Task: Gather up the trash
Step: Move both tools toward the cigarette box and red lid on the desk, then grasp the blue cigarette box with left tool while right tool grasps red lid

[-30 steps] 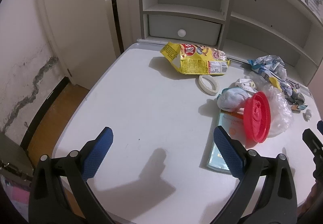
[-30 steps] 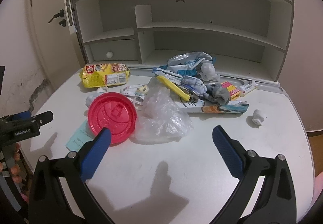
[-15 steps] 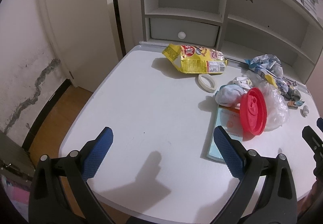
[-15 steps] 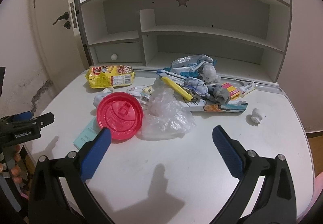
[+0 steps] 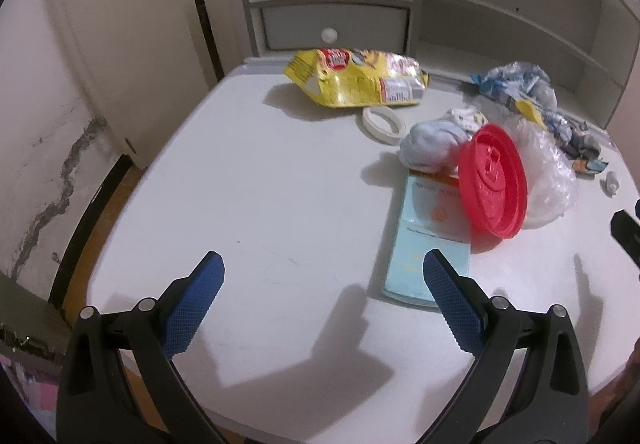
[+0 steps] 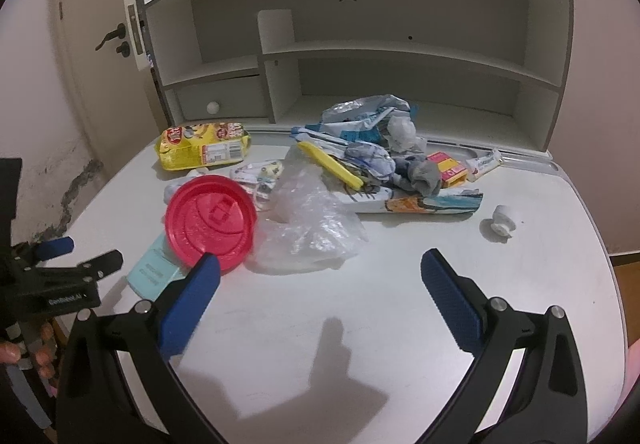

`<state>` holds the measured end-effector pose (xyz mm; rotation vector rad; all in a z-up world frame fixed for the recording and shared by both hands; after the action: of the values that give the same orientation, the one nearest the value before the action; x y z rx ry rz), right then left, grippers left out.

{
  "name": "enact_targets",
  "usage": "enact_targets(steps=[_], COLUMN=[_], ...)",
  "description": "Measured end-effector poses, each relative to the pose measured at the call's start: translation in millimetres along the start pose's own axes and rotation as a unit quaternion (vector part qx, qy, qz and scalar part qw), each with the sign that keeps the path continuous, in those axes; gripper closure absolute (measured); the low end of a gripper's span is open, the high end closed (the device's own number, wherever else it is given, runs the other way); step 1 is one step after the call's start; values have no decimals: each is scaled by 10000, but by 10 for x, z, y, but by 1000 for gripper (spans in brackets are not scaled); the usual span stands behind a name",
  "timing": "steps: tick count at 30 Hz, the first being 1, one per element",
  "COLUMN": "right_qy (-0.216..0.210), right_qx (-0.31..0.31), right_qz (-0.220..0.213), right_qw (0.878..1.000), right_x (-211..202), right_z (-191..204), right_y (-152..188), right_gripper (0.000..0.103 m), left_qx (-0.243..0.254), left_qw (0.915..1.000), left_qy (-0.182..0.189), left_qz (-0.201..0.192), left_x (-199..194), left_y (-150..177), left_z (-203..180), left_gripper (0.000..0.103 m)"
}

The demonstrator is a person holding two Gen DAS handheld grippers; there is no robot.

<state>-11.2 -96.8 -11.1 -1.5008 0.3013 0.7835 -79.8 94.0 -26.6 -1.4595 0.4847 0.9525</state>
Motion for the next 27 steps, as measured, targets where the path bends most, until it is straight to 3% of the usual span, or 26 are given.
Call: enact_targets(steps=[18,27], right_qy=[199,238], right_qx=[343,323], right_qz=[23,-25], right_qw=[9992,9992], right_x=[-31,-99], right_z=[-418,-443], right_y=[102,140], right_gripper=[6,6], left_qx=[498,505], left_qw=[9986,9980], left_qy=[152,286], left_qz=[97,247], left_x=[135,275], left_y=[33,88], left_z=[-528,-548], left_gripper=[6,6])
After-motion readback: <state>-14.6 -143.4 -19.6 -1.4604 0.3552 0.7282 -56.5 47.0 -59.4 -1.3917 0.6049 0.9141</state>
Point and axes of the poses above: each gripper's, at about its wrist camera, not at the fingertips, and x roughly the way its jaws point, z to its left, y to its underside, the point moved 8 cm from there along x, roughly the way its jaws point, and after that the axes turned 3 degrees about -y, right-handed, at the moved point
